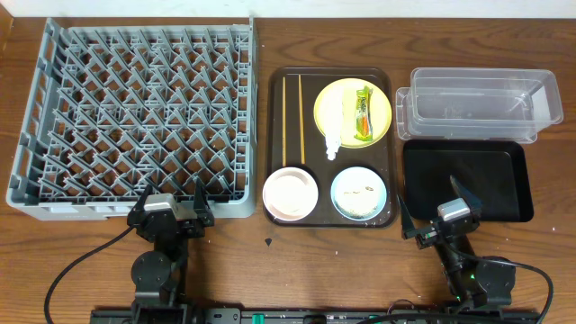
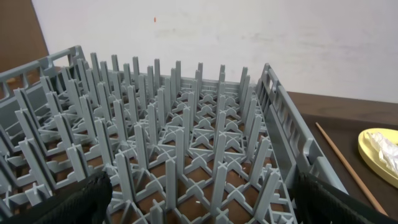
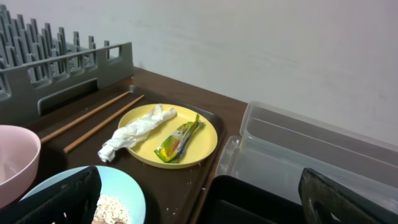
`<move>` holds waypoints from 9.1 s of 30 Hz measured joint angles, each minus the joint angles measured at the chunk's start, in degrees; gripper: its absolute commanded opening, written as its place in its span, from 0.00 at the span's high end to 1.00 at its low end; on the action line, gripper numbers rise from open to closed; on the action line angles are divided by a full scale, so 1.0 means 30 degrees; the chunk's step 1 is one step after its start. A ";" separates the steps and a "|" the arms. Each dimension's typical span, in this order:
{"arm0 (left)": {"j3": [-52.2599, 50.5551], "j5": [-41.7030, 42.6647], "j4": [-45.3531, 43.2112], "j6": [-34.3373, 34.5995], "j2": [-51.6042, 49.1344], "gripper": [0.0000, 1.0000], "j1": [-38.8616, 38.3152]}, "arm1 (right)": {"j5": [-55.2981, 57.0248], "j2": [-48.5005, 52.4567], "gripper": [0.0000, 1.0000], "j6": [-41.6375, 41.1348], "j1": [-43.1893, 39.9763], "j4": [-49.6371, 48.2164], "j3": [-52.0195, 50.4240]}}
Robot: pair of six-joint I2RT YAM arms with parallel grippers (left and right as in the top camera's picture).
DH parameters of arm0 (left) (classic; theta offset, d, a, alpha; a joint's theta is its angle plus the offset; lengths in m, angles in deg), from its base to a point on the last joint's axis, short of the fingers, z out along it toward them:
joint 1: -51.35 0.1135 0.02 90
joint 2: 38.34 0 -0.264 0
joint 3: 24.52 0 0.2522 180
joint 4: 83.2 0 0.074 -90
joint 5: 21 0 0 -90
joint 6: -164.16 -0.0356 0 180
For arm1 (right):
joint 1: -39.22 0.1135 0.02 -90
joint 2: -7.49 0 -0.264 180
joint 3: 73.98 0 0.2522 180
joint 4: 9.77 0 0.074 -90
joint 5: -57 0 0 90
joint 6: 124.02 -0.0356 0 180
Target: Sort waste into correct bins and load items into the dishwasher
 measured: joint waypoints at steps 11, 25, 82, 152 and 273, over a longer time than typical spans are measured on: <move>0.0000 0.0000 0.0000 0.0000 0.0000 0.06 0.0000 | 0.0000 0.0000 0.01 0.0000 0.0000 0.0000 0.0000; 0.0000 0.0000 0.0000 0.0000 0.0000 0.06 0.0000 | 0.0000 0.0000 0.01 0.0000 0.0000 0.0000 0.0000; 0.0000 0.0000 0.0000 0.0000 0.0000 0.06 0.0000 | 0.0000 0.0000 0.01 0.0000 0.0000 0.0000 0.0000; 0.0000 0.0000 0.0007 0.0000 0.0000 0.06 0.0000 | 0.0000 0.0000 0.01 0.0007 0.0000 0.0000 0.0000; 2.3547 0.7446 1.6604 0.3424 -1.8972 0.06 -0.0007 | -0.1122 2.7052 0.01 -0.6688 0.5472 1.2546 2.3562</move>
